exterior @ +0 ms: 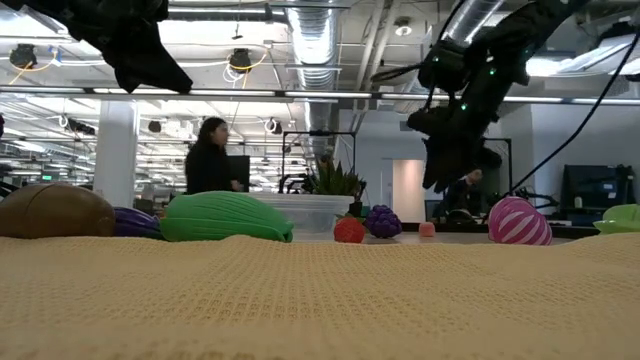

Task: Pick and placing Produce into tupperware
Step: Put the top right pink peach into the transparent bin

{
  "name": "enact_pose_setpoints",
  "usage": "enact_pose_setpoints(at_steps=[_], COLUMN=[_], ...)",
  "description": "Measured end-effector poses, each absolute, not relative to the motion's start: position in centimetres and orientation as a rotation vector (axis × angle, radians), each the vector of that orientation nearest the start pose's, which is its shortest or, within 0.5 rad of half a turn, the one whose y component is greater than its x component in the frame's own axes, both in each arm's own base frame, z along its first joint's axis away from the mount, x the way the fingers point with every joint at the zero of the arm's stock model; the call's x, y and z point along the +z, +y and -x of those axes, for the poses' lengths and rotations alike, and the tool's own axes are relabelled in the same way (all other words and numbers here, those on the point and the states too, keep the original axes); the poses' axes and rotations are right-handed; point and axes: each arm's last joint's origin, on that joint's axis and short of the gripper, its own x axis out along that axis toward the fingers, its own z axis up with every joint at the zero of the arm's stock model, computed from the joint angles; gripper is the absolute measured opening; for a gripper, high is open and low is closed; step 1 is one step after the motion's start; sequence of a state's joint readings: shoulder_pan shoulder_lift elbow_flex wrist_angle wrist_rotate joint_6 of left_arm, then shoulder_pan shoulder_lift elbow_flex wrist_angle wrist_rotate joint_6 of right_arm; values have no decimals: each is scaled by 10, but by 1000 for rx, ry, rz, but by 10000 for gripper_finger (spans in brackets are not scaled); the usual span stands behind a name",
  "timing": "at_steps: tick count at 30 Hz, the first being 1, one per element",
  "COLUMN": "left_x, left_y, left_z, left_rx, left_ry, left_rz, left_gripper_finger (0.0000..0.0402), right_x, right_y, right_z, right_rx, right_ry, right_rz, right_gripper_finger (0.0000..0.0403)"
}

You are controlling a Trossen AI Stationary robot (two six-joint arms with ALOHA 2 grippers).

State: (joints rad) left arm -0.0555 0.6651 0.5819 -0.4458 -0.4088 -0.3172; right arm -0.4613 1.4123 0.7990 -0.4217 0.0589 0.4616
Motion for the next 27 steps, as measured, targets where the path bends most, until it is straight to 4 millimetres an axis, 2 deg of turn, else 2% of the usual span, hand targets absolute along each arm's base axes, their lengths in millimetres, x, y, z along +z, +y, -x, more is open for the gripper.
enact_pose_setpoints(at_steps=[10,23,27], left_x=[257,257,257], left_y=[4,4,4], left_z=[-143,-142,-142], left_rx=[430,444,446], left_ry=[468,465,464], left_rz=[180,175,175], left_gripper_finger=[70,70,70], right_x=[186,186,186], right_y=[-127,-137,-137], right_z=[-233,-227,-227], right_rx=[-744,-749,-750], right_ry=[892,883,883], right_rz=[-640,-687,-687], right_gripper_finger=[127,222,231])
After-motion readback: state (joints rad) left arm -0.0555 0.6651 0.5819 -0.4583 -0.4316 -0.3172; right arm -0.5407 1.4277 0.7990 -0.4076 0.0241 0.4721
